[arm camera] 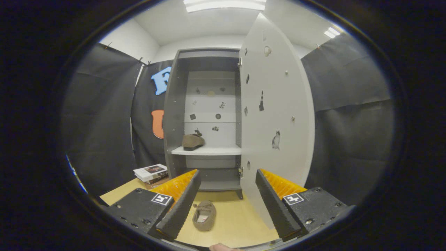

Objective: Open the shoe cabinet door, grab the shoes and put them into the shoe cabinet, then close the shoe cabinet door.

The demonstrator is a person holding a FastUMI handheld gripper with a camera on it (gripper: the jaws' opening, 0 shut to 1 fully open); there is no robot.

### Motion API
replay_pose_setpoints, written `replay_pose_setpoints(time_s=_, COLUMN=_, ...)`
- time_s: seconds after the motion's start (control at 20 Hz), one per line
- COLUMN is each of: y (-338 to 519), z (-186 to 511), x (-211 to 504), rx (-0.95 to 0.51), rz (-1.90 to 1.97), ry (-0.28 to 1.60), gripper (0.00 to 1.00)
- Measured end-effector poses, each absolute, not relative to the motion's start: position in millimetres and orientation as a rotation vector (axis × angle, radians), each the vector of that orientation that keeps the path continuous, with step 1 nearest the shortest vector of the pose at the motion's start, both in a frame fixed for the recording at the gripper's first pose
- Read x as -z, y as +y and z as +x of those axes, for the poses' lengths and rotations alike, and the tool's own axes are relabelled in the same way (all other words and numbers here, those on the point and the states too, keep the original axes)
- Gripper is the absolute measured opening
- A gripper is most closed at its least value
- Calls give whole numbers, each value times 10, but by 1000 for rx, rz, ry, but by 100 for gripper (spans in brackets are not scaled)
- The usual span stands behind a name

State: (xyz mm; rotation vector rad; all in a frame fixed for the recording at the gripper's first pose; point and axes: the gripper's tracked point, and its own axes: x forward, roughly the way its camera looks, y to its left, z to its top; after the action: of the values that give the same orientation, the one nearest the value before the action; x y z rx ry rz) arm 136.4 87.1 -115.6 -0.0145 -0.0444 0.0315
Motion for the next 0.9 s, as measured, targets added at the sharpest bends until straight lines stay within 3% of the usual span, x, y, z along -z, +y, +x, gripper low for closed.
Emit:
replay_pose_setpoints(time_s=0.45, y=1313, z=2068, x=2049, rx=-95, rz=-86, ry=1, gripper=100)
replay_pose_setpoints(time_s=0.9, y=1930, z=2480, x=3432, rx=-213, rz=-35, ry=336, gripper=100)
